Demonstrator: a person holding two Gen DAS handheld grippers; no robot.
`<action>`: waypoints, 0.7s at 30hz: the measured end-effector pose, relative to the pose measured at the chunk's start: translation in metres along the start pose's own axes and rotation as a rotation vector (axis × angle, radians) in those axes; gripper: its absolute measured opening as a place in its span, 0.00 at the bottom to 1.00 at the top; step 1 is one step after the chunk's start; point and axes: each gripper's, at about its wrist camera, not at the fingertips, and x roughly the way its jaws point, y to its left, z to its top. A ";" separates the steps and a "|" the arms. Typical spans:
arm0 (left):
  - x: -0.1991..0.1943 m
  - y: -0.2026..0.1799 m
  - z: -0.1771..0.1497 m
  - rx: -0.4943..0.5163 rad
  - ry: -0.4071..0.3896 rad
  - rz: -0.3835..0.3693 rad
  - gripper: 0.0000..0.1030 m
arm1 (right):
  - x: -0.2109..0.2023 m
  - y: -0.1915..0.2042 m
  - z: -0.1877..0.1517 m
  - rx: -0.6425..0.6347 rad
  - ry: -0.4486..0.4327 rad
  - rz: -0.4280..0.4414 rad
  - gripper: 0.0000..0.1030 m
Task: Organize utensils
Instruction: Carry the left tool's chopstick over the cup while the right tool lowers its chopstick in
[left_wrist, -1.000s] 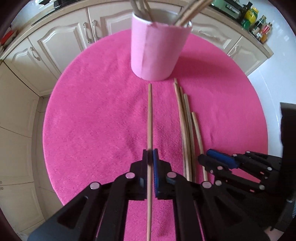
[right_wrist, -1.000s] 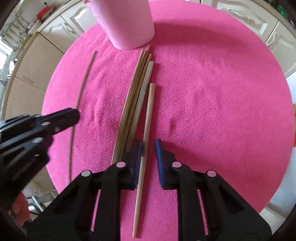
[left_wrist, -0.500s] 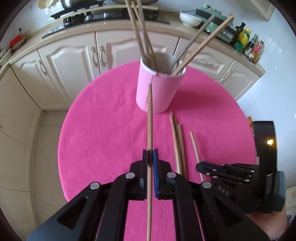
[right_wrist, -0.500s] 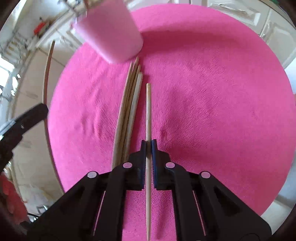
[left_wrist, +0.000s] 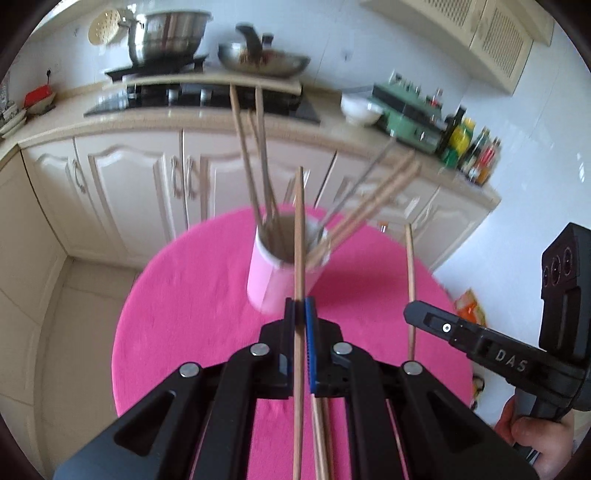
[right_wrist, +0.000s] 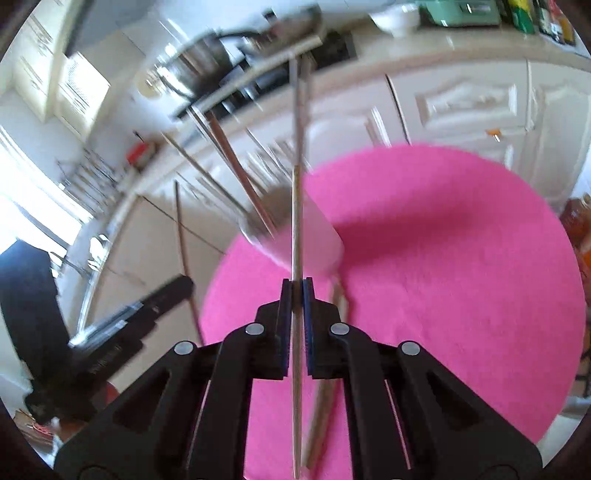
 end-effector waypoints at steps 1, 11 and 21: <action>-0.003 0.000 0.007 -0.006 -0.032 -0.009 0.05 | 0.001 0.005 0.009 -0.014 -0.006 0.011 0.06; -0.001 0.002 0.066 -0.066 -0.239 -0.028 0.05 | -0.002 0.032 0.068 -0.102 -0.208 0.043 0.06; 0.022 -0.001 0.104 -0.088 -0.369 0.020 0.05 | 0.002 0.030 0.106 -0.144 -0.402 0.076 0.06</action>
